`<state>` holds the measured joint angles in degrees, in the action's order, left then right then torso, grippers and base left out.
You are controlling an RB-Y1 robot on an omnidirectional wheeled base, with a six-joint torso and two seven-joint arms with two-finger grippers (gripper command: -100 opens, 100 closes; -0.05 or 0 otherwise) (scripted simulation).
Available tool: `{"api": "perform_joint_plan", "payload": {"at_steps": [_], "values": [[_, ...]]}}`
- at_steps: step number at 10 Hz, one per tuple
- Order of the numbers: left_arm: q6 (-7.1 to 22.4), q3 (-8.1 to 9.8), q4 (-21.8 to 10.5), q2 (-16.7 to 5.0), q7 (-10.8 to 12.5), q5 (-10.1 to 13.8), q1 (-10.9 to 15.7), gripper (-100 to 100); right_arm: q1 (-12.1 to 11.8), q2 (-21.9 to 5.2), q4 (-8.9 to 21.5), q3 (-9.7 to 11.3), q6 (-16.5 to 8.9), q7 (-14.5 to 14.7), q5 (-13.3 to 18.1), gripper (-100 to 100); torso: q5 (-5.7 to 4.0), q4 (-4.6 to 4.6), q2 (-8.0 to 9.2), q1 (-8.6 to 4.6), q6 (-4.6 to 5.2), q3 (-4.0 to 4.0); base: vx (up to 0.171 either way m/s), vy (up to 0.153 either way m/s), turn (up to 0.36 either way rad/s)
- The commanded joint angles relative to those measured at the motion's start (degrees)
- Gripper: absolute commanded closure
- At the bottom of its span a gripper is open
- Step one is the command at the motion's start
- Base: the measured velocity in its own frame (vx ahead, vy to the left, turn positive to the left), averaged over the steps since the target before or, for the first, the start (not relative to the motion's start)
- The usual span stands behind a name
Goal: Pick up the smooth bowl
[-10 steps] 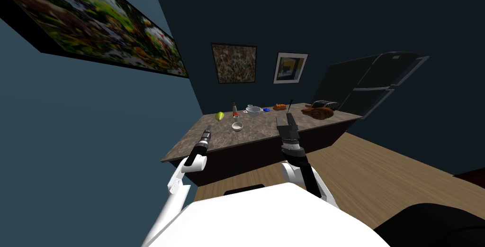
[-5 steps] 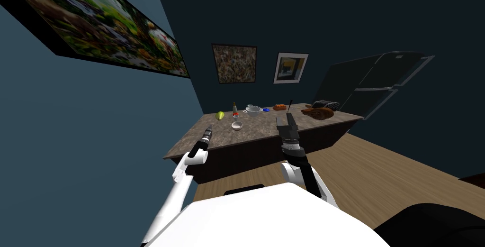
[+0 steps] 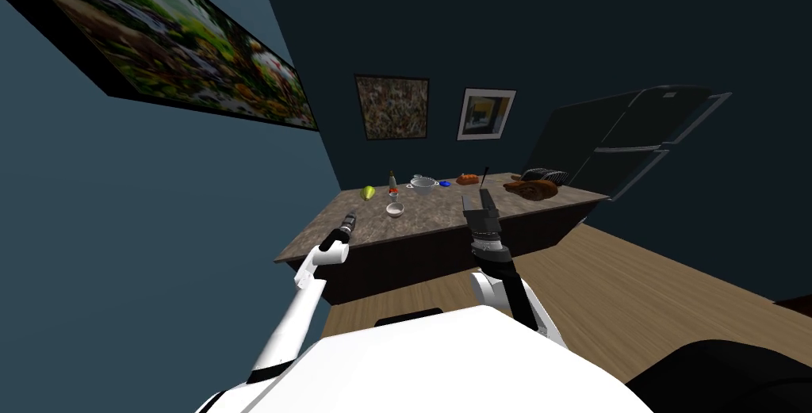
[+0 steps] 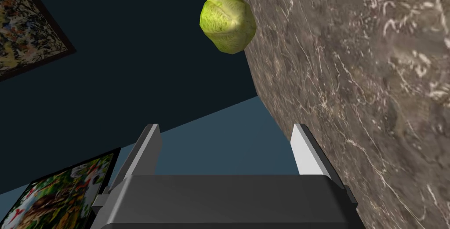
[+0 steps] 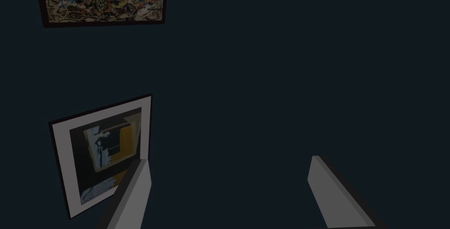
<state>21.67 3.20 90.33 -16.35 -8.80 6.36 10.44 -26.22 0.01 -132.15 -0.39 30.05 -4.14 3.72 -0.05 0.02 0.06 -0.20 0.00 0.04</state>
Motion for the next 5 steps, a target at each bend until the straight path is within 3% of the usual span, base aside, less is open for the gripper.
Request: {"api": "perform_joint_plan", "payload": {"at_steps": [1, 2, 5], "values": [[2.9, 0.11, -2.1, -0.3, -0.2, 0.3, 1.8, -100, 0.0, 0.0, 0.0, 0.0, 0.0, 0.0, 0.0, 0, 0.0, 0.0, 0.0, 0.0, 0.0, 0.0, -0.025, -0.048, 0.009], [3.4, 0.11, -2.1, -0.3, -0.2, 0.3, 1.8, -100, 0.0, 0.0, 0.0, 0.0, 0.0, 0.0, 0.0, 0, 0.0, 0.0, 0.0, 0.0, 0.0, 0.0, -0.017, -0.022, -0.003], [9.1, 0.51, -7.3, -1.9, -0.9, 1.9, 7.2, -100, 0.0, 0.0, 0.0, 0.0, 0.0, 0.0, 0.0, 0, 0.01, -0.01, -0.02, 0.03, 0.0, -0.01, -0.02, -0.049, 0.003]]}}
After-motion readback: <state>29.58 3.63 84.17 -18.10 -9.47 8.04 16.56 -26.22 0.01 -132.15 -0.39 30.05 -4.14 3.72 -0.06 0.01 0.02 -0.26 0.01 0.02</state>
